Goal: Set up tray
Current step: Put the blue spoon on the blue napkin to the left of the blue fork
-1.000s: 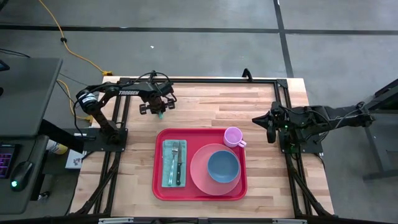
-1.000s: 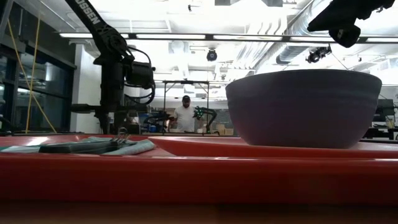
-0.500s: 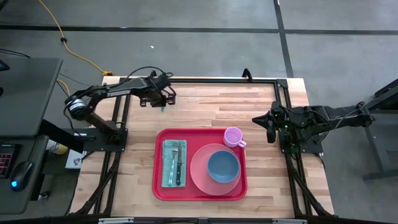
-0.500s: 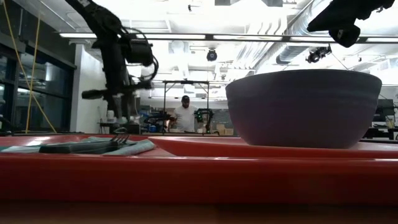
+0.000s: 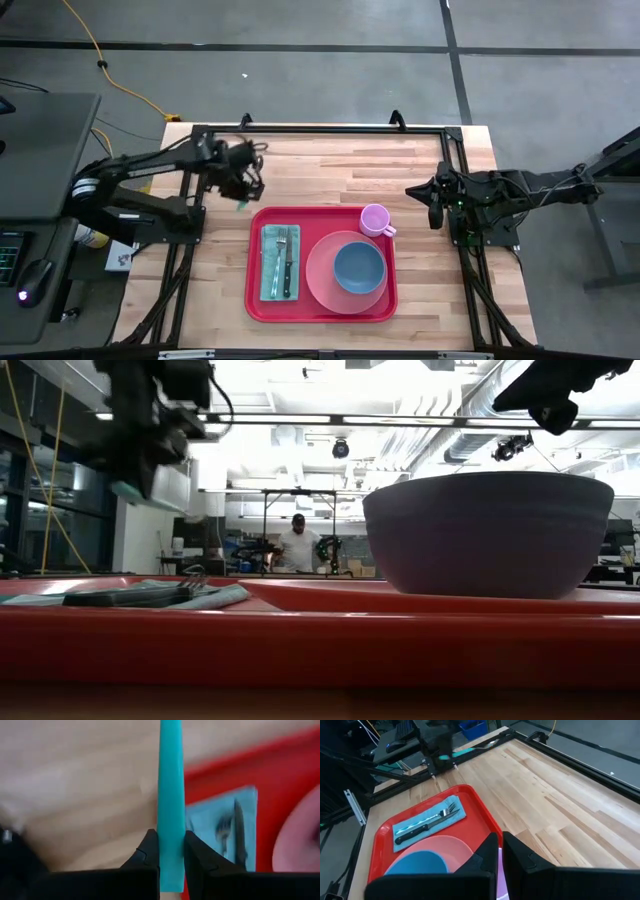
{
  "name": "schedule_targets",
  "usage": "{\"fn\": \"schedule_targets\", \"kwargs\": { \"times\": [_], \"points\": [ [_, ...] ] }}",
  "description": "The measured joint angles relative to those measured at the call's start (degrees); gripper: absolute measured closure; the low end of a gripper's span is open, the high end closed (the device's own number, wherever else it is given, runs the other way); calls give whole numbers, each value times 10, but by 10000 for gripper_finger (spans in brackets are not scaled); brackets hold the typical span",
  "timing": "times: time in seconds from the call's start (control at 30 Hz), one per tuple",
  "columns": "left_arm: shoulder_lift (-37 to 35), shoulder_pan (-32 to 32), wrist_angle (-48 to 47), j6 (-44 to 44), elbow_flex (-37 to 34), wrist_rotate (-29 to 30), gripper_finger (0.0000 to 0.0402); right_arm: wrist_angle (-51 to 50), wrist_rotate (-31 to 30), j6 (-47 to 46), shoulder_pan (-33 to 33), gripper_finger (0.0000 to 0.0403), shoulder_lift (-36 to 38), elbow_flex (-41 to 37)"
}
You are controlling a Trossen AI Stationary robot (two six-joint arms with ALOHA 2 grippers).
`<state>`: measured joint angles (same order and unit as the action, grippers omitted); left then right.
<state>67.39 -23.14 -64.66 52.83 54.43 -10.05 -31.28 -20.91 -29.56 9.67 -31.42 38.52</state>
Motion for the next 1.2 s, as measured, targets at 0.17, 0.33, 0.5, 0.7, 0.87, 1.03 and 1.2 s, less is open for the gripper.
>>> {"fn": "schedule_targets", "kwargs": {
  "times": [0.17, 0.33, 0.5, 0.7, 0.87, 1.03, 1.2],
  "points": [
    [-51, 111, -36, 99, 0, 1, 335, 11, 0, 4, 0, 403, 0, 0],
    [-59, 231, -39, 194, 0, -23, 335, 22, 0, 15, 0, 403, 0, 0],
    [-38, 347, 27, 301, 0, -33, 335, 25, -1, 15, 0, 403, 0, 0],
    [14, 448, 88, 417, 0, -15, 335, 27, -2, 15, 0, 403, 0, 0],
    [72, 491, 158, 473, 0, 4, 335, 27, -1, 15, 0, 403, 0, 0],
    [146, 499, 224, 479, 0, -2, 335, 30, 0, 15, 0, 403, 0, 0],
    [206, 498, 269, 480, 1, -1, 335, 33, 6, 15, 0, 403, 0, 0]
  ]
}}
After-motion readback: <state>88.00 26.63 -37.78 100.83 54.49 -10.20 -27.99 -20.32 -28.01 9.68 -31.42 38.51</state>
